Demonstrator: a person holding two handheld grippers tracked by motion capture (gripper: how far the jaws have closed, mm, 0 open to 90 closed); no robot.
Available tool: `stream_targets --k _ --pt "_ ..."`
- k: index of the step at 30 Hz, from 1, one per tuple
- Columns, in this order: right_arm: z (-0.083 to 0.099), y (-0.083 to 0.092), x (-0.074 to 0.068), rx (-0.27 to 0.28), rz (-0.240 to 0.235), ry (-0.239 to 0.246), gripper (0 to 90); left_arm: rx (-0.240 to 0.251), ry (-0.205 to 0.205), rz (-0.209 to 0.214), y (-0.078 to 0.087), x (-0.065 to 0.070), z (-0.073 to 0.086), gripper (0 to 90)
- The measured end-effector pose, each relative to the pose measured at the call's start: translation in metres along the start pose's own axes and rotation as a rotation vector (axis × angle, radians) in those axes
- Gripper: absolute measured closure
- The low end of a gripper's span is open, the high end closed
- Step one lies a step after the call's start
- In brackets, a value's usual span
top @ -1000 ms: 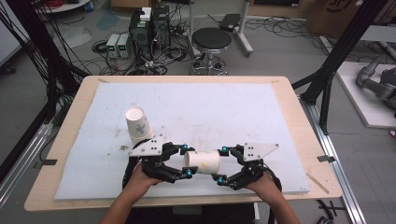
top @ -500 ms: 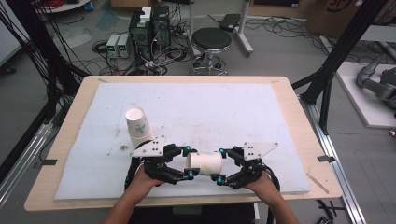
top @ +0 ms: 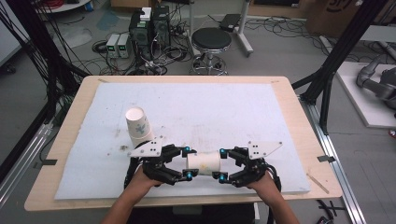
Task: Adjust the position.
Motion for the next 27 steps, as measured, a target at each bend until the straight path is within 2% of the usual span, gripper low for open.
stream_targets --k 3,5,7,11,15,21,24,27 --pt "-0.001 0.001 0.0 0.002 -0.004 -0.001 33.1 -0.019 -0.011 -0.024 -0.001 0.002 -0.001 35.4" --pt "-0.001 0.003 0.001 0.005 0.0 0.004 33.1 -0.036 0.01 -0.059 -0.001 0.001 -0.002 24.1" --pt "-0.002 0.004 0.001 -0.006 0.001 0.0 33.0 -0.057 0.002 -0.085 0.001 0.001 -0.004 17.9" --pt "-0.002 0.005 0.002 -0.074 0.036 0.023 33.0 -0.092 -0.01 -0.12 0.007 0.002 -0.008 15.7" --pt "-0.004 0.004 0.003 -0.111 0.054 0.032 33.0 -0.128 -0.034 -0.146 0.011 0.005 -0.012 15.4" --pt "-0.011 0.005 0.006 -0.195 0.08 0.064 33.0 -0.174 -0.048 -0.171 0.011 0.006 -0.015 15.4" --pt "-0.016 0.006 0.008 -0.232 0.083 0.072 33.0 -0.212 -0.061 -0.198 0.01 0.004 -0.015 15.5" --pt "-0.022 0.007 0.009 -0.261 0.084 0.08 33.0 -0.246 -0.07 -0.209 0.008 0.003 -0.014 15.5"
Point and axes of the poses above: each handheld gripper's, and its own axes: y roughly backward along the jaws, z roughly out of its underside, x roughly to its right, the point moved 2 cm from there along -y, roughly forward along the jaws, and after that the axes turned 9 degrees about y, right-handed, at the moved point
